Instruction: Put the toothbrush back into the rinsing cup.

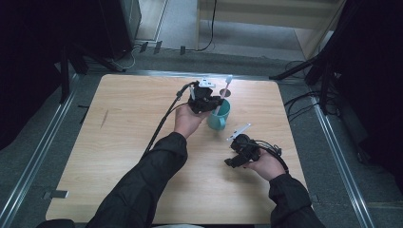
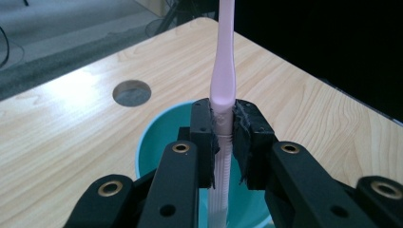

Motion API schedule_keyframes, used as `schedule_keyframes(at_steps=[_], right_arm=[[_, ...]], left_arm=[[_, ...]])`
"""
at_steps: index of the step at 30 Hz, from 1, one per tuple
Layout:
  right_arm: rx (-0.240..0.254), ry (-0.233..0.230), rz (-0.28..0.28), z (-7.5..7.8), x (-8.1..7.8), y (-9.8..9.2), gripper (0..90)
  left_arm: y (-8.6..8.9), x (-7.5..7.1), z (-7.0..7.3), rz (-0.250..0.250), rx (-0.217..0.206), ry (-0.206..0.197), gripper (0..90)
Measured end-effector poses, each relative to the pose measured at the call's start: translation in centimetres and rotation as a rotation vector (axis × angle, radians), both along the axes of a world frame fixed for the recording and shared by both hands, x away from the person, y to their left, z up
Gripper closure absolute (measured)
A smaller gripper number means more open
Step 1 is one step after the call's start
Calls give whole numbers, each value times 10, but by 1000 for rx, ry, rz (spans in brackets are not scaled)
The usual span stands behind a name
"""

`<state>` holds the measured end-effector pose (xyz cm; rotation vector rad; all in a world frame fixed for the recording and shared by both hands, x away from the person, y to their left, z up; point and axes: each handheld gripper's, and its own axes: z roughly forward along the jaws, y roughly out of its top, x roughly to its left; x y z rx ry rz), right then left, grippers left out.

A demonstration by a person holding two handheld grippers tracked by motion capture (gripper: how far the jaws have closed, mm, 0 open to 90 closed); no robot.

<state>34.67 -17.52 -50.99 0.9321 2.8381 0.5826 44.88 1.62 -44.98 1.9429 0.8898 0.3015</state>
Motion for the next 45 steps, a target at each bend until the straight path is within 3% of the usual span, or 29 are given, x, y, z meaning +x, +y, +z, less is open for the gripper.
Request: schedule_keyframes(at_steps=[22,37,45], right_arm=[[-10,1,2,0,1,1,359],[-18,5,7,-2,0,1,358],[-24,10,11,-3,0,1,356]], left_arm=[[4,-2,-10,-12,33,70,778],[13,-6,-1,-21,42,92,711],[27,-18,9,-32,56,110,663]])
